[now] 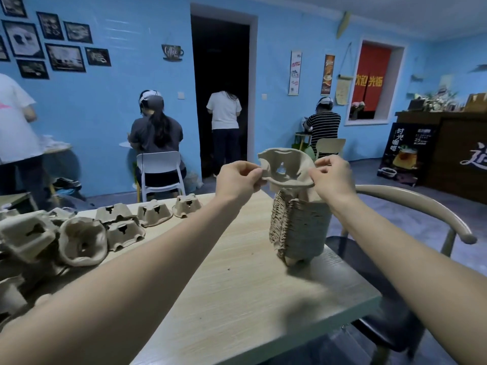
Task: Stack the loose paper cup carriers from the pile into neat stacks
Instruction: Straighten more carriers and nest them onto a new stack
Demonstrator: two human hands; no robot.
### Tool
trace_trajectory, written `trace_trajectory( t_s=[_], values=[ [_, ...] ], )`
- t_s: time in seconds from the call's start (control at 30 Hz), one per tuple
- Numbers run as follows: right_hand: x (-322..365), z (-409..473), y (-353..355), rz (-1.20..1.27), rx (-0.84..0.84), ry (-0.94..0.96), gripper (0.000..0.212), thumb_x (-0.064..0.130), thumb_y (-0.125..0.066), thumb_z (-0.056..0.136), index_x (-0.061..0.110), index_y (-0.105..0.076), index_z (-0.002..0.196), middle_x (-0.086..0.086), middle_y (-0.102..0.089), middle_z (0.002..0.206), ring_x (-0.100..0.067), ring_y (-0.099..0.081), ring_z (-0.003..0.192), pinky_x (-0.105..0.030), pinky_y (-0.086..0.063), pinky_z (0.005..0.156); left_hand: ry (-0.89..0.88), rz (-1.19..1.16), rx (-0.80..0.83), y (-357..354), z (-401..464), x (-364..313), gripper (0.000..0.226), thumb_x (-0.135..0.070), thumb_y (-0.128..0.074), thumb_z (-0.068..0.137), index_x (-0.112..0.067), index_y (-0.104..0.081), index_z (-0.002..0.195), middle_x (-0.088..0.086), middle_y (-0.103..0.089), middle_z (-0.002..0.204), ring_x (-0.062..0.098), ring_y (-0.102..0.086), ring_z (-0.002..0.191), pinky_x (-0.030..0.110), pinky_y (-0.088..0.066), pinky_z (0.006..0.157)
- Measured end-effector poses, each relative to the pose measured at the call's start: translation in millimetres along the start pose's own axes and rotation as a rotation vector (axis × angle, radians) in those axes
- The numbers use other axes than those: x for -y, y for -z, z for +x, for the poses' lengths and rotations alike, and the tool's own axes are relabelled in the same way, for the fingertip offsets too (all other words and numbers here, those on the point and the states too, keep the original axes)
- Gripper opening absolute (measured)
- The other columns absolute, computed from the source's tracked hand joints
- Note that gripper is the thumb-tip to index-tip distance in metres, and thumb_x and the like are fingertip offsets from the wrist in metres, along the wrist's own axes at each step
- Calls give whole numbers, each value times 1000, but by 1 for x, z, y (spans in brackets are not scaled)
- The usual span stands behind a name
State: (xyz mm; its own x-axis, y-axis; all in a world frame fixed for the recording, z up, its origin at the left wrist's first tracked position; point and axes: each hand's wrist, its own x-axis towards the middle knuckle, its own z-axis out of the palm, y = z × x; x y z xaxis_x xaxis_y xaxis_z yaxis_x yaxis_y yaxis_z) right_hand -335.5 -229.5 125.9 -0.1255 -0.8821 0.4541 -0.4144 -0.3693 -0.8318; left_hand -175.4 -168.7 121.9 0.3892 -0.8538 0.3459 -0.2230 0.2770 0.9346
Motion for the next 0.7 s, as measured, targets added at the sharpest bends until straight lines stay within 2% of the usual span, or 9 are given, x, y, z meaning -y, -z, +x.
trace_trajectory(
  t_s=[0.1, 0.2, 0.27, 0.37, 0.57, 0.7],
  values=[
    [-7, 8, 12, -26, -47, -30, 13, 16, -56, 90, 9, -59, 100, -4, -61, 86, -21, -57, 81, -31, -44, 66, -4, 20, 16, -21, 2, -2, 12, -12, -61, 90, -2, -68, 89, 7, -67, 74, 7, -62, 59, 28, -55, 72],
    [-15, 12, 21, -67, -60, -46, 13, 15, -56, 90, 9, -63, 100, -4, -61, 88, -17, -53, 77, -25, -37, 56, 12, 40, 17, -37, 5, -1, 12, -13, -64, 88, -3, -69, 87, 5, -66, 72, -3, -59, 48, 13, -49, 55],
    [-20, 12, 23, -71, -61, -57, 16, 14, -56, 90, 7, -66, 102, -6, -64, 94, -17, -53, 79, -23, -37, 61, 37, 62, 13, -43, 6, 1, 11, -15, -66, 87, -5, -70, 85, 4, -67, 72, 1, -60, 53, 12, -44, 49],
    [-30, 11, 23, -64, -68, -86, 18, 12, -53, 91, 8, -67, 101, -8, -67, 102, -19, -54, 85, -27, -38, 69, 54, 91, 9, -51, 5, 6, 10, -17, -67, 86, -8, -71, 83, 8, -71, 77, 8, -60, 61, 18, -44, 58],
    [-38, 7, 20, -92, 7, -44, 24, 9, -45, 95, 6, -68, 104, -9, -66, 105, -17, -53, 86, -27, -40, 72, 72, 135, 9, -57, 5, 17, 9, -18, -71, 82, -15, -71, 74, 2, -69, 71, 12, -63, 67, 31, -55, 77],
    [-44, -1, 20, -122, 31, -21, 25, 9, -43, 97, 3, -66, 105, -13, -65, 106, -16, -49, 85, -30, -41, 71, 85, 188, -2, -59, 4, 25, 9, -20, -71, 81, -16, -68, 74, 0, -69, 75, 14, -63, 73, 32, -53, 81]
  ],
)
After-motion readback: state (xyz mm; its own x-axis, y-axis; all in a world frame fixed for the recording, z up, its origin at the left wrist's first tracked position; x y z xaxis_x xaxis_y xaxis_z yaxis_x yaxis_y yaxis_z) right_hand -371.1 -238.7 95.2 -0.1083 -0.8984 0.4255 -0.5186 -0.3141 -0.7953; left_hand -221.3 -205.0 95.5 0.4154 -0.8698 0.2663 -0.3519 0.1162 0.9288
